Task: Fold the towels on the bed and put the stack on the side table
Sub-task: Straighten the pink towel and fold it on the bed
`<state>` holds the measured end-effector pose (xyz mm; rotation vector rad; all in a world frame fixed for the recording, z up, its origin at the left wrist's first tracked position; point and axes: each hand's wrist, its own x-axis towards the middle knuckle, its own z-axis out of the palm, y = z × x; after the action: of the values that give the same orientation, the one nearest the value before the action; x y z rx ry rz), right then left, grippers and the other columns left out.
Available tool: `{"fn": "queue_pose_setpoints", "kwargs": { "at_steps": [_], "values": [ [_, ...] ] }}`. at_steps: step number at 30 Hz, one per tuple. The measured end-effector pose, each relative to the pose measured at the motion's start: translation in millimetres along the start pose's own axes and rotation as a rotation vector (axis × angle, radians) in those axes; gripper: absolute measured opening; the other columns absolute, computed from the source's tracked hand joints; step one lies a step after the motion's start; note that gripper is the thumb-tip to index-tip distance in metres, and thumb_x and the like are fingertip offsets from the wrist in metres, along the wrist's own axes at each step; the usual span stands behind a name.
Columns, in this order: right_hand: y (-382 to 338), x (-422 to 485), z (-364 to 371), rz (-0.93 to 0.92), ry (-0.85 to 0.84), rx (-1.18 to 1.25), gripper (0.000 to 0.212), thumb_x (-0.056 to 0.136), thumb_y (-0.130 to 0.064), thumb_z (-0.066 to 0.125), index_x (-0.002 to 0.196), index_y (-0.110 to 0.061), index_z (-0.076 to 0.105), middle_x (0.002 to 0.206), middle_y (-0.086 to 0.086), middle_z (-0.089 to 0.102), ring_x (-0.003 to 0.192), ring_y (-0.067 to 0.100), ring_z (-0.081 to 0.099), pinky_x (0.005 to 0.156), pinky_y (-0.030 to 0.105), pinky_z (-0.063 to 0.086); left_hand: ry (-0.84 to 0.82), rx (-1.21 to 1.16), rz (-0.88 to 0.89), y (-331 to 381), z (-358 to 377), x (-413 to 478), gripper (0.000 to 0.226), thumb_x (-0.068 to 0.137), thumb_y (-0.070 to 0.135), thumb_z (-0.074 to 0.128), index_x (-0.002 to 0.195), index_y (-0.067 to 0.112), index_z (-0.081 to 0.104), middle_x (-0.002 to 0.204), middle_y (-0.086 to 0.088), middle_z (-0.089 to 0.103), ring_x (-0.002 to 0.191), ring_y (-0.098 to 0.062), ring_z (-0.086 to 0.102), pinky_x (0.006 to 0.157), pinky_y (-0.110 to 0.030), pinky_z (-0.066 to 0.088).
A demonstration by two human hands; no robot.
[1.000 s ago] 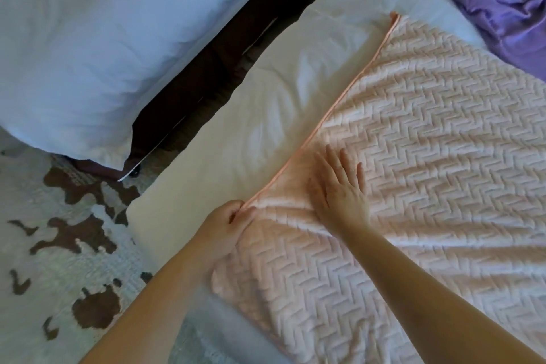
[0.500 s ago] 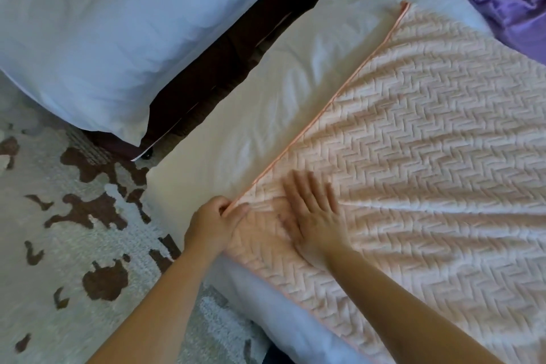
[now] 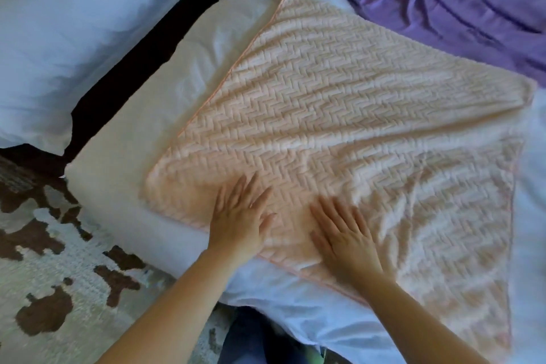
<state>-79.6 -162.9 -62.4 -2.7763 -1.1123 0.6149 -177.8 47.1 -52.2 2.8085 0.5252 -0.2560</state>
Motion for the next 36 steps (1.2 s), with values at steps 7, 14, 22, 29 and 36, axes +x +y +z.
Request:
{"fn": "queue_pose_setpoints", "kwargs": {
  "at_steps": [7,14,22,29,36],
  "values": [
    [106.2,-114.5,9.3,0.373,0.069,0.041,0.055,0.087,-0.064,-0.004,0.139,-0.053,-0.017,0.153,-0.024,-0.013,0.142,0.002,-0.015,0.119,0.036,-0.009,-0.144,0.03,0.205,112.0,41.5,-4.1,0.064,0.092,0.063,0.009,0.15,0.041,-0.003,0.149,0.014,-0.032,0.145,-0.011,-0.021,0.111,-0.04,-0.021],
    [163.9,-182.0,20.6,0.924,0.481,0.638,0.065,0.086,-0.036,0.064,0.142,-0.017,0.035,0.147,0.004,0.036,0.129,0.025,0.04,0.106,0.04,0.032,-0.235,0.06,0.441,187.5,61.5,-20.2,0.074,0.079,0.076,-0.003,0.146,0.048,-0.01,0.148,0.015,-0.035,0.138,-0.008,-0.032,0.101,-0.035,-0.033],
    [188.8,-203.1,14.6,1.042,0.46,1.03,0.025,0.092,-0.031,0.056,0.085,-0.008,0.058,0.069,0.005,0.057,0.063,0.026,0.055,0.051,0.035,0.048,-0.292,0.081,0.536,232.9,75.2,-28.9,0.078,0.073,0.085,-0.003,0.144,0.053,-0.012,0.144,0.022,-0.039,0.137,-0.006,-0.031,0.109,-0.045,-0.023],
    [185.6,-239.3,19.8,1.006,0.439,0.88,0.01,0.09,-0.027,0.061,0.09,-0.018,0.057,0.086,0.003,0.058,0.075,0.025,0.057,0.065,0.04,0.049,-0.392,0.116,0.607,243.0,70.5,-47.8,0.075,0.074,0.086,0.001,0.143,0.057,0.005,0.153,0.022,-0.022,0.143,-0.008,-0.021,0.115,-0.048,-0.012],
    [189.3,-177.2,-13.0,0.55,0.498,0.336,0.056,0.095,-0.042,0.048,0.146,-0.022,0.035,0.156,-0.001,0.027,0.146,0.024,0.016,0.115,0.038,0.016,0.007,0.007,0.376,252.2,57.5,-1.0,0.057,0.094,0.054,0.033,0.148,0.036,0.027,0.162,0.002,0.006,0.148,-0.023,0.009,0.118,-0.048,0.01]
  ]
}}
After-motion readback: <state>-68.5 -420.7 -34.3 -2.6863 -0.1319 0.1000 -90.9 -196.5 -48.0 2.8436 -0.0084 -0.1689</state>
